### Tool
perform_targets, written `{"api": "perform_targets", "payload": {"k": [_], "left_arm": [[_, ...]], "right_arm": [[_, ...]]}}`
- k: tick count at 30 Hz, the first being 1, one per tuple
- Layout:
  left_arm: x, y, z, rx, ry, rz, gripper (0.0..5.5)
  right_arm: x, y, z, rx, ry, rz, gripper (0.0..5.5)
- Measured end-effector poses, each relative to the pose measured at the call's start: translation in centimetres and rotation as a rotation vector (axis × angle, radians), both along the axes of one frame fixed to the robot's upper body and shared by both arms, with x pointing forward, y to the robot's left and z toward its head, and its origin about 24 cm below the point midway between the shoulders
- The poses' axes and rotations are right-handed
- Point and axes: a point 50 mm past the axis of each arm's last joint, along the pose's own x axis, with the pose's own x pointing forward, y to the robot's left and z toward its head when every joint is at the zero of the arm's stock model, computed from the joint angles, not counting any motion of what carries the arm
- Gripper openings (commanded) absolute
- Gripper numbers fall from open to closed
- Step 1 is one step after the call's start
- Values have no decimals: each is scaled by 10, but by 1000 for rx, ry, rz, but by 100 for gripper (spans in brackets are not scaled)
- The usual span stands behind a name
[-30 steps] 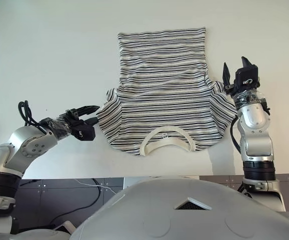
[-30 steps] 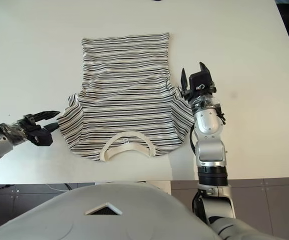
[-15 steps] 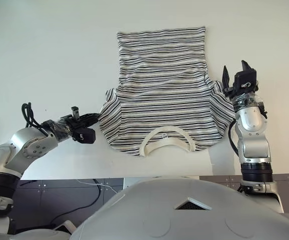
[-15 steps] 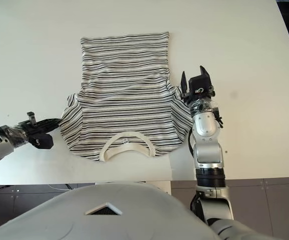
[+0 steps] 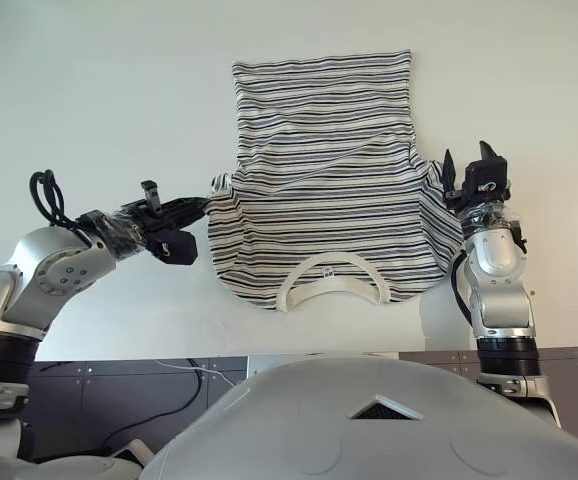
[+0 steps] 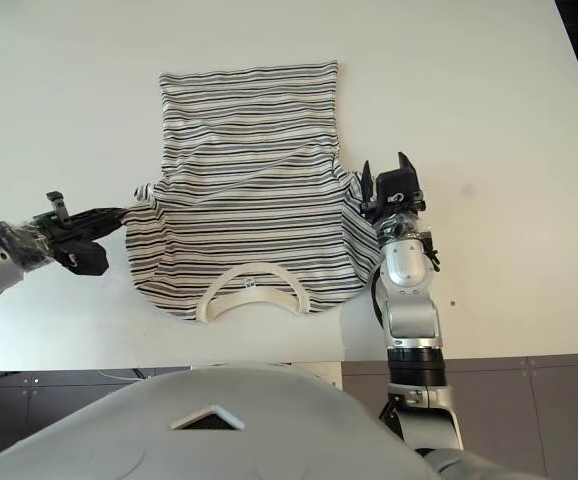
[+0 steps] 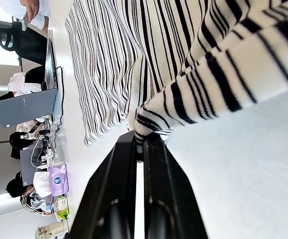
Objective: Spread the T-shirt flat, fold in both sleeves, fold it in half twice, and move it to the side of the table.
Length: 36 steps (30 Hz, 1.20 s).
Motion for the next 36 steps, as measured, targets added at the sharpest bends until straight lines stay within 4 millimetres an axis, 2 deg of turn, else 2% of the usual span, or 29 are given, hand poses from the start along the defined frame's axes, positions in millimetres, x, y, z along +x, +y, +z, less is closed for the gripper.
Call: {"api": "perform_targets", "payload": {"k": [6, 9, 12, 17, 21, 25, 29, 31, 34, 36], "left_arm": [[-8, -46, 5, -136, 5, -71, 14], [-15, -57, -6, -166, 44, -59, 14], [-22, -68, -26, -166, 89, -45, 14], [-27, -82, -43, -183, 116, 3, 83], [-21, -81, -41, -220, 107, 89, 148], [-10, -84, -26, -368, 40, 200, 204], [8, -88, -6, -522, -21, 351, 204], [12, -80, -2, -508, -55, 406, 204], [14, -50, -5, -363, -84, 482, 204], [12, -45, -13, -316, -58, 492, 204]], "right_arm": [[0, -1, 0, -5, 3, 12, 254], [1, -6, 2, -28, 8, 30, 254], [8, -8, 7, -43, 0, 59, 254], [18, -15, 10, -60, 6, 89, 254], [16, -27, 13, -100, 17, 91, 254], [13, -44, 17, -153, 23, 94, 254], [12, -50, 18, -178, 31, 112, 254], [6, -75, 26, -252, 38, 86, 254], [-13, -117, 26, -356, 112, 4, 254], [-25, -129, 19, -451, 174, 39, 254]]}}
